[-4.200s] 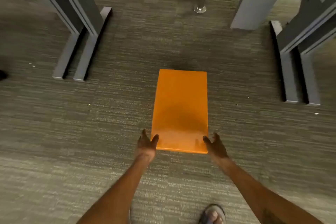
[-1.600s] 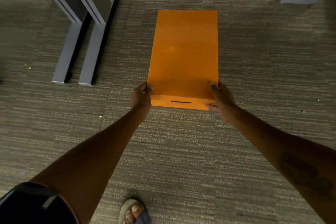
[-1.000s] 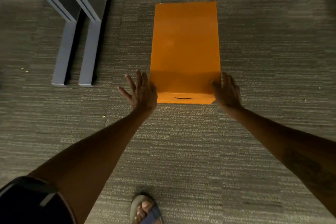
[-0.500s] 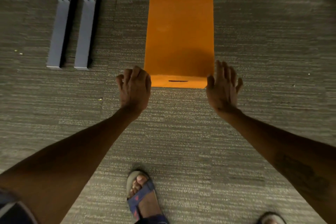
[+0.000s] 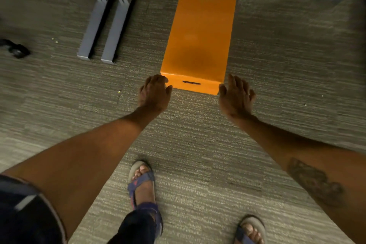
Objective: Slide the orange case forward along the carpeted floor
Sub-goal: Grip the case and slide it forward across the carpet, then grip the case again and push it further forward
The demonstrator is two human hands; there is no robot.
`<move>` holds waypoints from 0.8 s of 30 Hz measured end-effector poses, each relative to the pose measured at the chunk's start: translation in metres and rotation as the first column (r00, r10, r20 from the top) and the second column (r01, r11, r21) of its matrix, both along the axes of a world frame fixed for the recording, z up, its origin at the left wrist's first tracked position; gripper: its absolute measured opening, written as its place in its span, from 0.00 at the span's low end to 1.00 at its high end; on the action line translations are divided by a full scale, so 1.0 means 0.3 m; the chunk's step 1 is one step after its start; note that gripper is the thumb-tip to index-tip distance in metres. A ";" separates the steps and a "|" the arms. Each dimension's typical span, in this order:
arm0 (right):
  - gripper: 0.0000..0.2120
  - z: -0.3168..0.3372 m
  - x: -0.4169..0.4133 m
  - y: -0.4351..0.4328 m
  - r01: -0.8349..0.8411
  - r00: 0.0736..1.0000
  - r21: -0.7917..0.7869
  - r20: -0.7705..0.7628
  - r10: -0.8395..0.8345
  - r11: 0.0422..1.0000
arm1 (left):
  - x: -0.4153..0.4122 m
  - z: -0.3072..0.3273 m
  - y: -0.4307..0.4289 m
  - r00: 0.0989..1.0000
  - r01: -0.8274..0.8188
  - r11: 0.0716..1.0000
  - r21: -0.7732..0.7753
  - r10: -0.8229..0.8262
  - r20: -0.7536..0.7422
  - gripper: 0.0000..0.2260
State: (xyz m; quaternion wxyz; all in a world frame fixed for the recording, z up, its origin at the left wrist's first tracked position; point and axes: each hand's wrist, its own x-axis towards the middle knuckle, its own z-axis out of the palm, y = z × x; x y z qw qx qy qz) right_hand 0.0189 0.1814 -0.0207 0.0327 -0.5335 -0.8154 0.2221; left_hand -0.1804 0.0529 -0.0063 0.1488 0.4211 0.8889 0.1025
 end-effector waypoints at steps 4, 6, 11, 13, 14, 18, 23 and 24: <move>0.24 -0.011 -0.022 0.012 0.076 0.994 -0.108 -0.070 -0.084 0.991 | 0.013 -0.007 0.002 0.987 -0.130 0.991 -0.017 0.131 0.090 0.19; 0.24 -0.050 -0.047 0.029 0.127 0.985 -0.171 -0.098 -0.145 0.977 | 0.006 -0.032 0.011 0.974 -0.188 0.982 -0.029 0.190 0.121 0.21; 0.24 -0.142 -0.128 0.091 0.253 0.924 -0.365 -0.182 -0.335 0.896 | -0.053 -0.101 0.060 0.903 -0.343 0.939 -0.040 0.341 0.260 0.26; 0.24 -0.179 -0.167 0.122 0.327 0.869 -0.464 -0.194 -0.454 0.823 | -0.095 -0.128 0.096 0.861 -0.407 0.913 -0.025 0.392 0.325 0.27; 0.24 -0.202 -0.186 0.140 0.348 0.836 -0.517 -0.207 -0.508 0.782 | -0.117 -0.147 0.116 0.841 -0.428 0.904 -0.024 0.408 0.355 0.27; 0.25 -0.268 -0.243 0.195 0.373 0.651 -0.722 -0.244 -0.719 0.583 | -0.206 -0.249 0.200 0.750 -0.486 0.872 -0.060 0.452 0.483 0.29; 0.20 -0.315 -0.260 0.217 0.342 0.500 -0.816 -0.262 -0.825 0.467 | -0.282 -0.358 0.238 0.617 -0.505 0.862 -0.041 0.394 0.681 0.19; 0.19 -0.319 -0.264 0.215 0.328 0.481 -0.818 -0.285 -0.829 0.472 | -0.291 -0.369 0.234 0.595 -0.519 0.854 -0.032 0.387 0.704 0.18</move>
